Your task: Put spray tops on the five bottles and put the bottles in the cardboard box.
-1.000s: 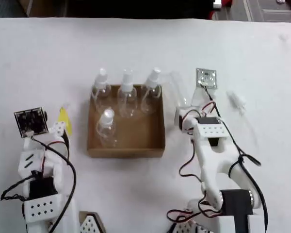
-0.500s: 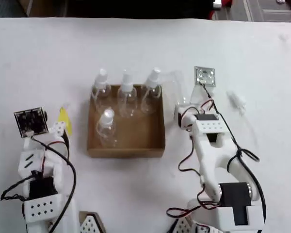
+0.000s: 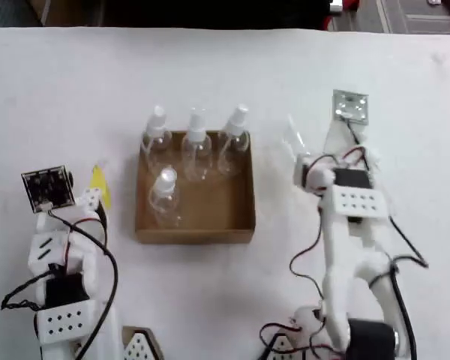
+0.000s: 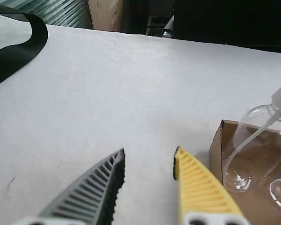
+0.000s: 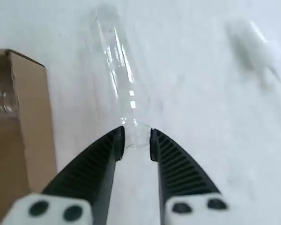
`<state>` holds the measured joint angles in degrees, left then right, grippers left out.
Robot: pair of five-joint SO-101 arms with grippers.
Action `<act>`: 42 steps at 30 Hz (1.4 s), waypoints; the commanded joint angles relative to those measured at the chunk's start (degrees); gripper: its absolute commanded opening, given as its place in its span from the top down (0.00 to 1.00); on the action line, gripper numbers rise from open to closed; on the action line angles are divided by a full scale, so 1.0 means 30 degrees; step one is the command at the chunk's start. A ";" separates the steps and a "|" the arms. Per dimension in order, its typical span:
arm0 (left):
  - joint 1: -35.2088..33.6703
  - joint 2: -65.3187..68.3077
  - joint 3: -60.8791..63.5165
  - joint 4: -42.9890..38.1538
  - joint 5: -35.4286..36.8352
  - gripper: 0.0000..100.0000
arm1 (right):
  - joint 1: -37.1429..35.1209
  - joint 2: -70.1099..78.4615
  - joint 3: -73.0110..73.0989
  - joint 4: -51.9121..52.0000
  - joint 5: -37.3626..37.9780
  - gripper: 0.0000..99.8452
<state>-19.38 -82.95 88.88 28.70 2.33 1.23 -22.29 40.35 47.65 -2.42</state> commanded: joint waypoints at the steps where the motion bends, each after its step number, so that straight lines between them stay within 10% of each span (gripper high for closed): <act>1: 0.0220 -0.0220 -0.0176 -0.0557 -0.0147 0.83 | 0.2330 -0.4469 -0.2286 0.5788 0.4044 0.98; 16: 0.0249 -0.0220 -0.0147 -0.0557 -0.0147 0.83 | 0.4586 -0.6520 -0.3604 1.0476 0.7736 0.98; 26: 0.0249 -0.0220 -0.0147 -0.0557 -0.0147 0.83 | 0.2681 -0.6696 0.2960 1.0886 1.6703 0.98; 35: 0.0249 -0.0220 -0.0147 -0.0557 -0.0147 0.83 | 0.2886 -0.6579 0.7238 0.7165 1.9546 0.70; 42: 0.0249 -0.0220 -0.0176 -0.0557 -0.0147 0.83 | 0.2711 -0.6549 0.8674 0.4469 2.0894 0.74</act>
<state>-19.38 -82.95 88.88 28.70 2.33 9.93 -41.80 65.76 66.20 59.12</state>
